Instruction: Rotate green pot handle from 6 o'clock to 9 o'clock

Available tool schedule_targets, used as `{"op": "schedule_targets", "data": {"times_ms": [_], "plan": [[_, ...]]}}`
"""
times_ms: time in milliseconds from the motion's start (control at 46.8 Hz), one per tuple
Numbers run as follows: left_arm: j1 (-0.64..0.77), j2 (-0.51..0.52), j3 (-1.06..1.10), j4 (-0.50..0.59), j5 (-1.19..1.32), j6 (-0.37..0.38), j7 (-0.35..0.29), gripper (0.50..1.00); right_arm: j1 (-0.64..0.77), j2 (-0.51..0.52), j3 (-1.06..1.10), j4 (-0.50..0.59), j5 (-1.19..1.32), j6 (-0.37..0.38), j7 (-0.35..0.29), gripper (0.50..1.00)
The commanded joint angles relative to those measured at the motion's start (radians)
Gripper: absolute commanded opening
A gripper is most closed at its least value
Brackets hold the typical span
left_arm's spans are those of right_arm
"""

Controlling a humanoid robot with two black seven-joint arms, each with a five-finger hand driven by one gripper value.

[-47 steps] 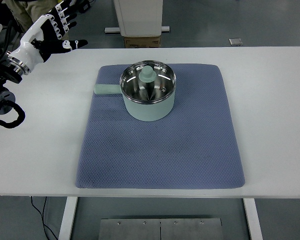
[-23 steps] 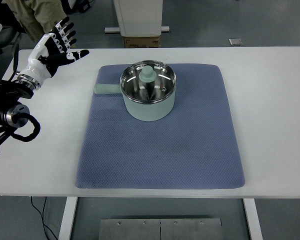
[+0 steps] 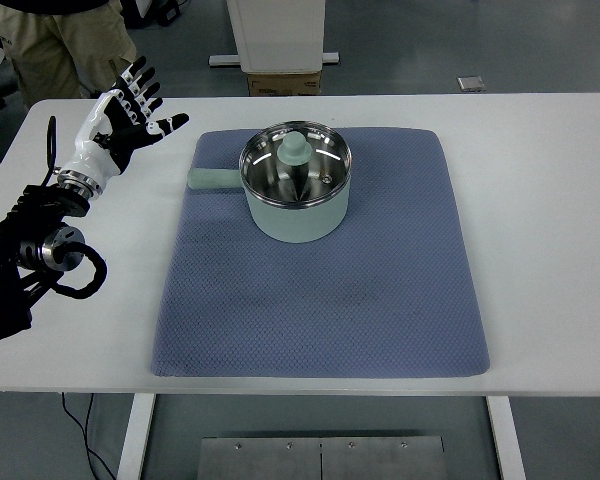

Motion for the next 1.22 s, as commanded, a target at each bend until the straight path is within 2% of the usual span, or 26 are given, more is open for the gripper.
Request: {"op": "schedule_targets", "data": {"times_ms": [0, 428, 1197], "plan": [[0.003, -0.015, 0.0, 0.012, -0.005, -0.001, 0.0, 1.0, 0.0, 0.0, 0.0, 0.0, 0.0, 0.0, 0.0, 1.0], [0.044, -0.081, -0.021, 0.062, -0.023, 0.003, 0.0, 1.0, 0.001, 0.0, 0.0, 0.002, 0.0, 0.0, 0.0, 1.0], [0.06, -0.111, -0.04, 0.071, -0.023, 0.004, 0.0, 1.0, 0.0, 0.0, 0.0, 0.0, -0.005, 0.0, 0.0, 1.0]]}}
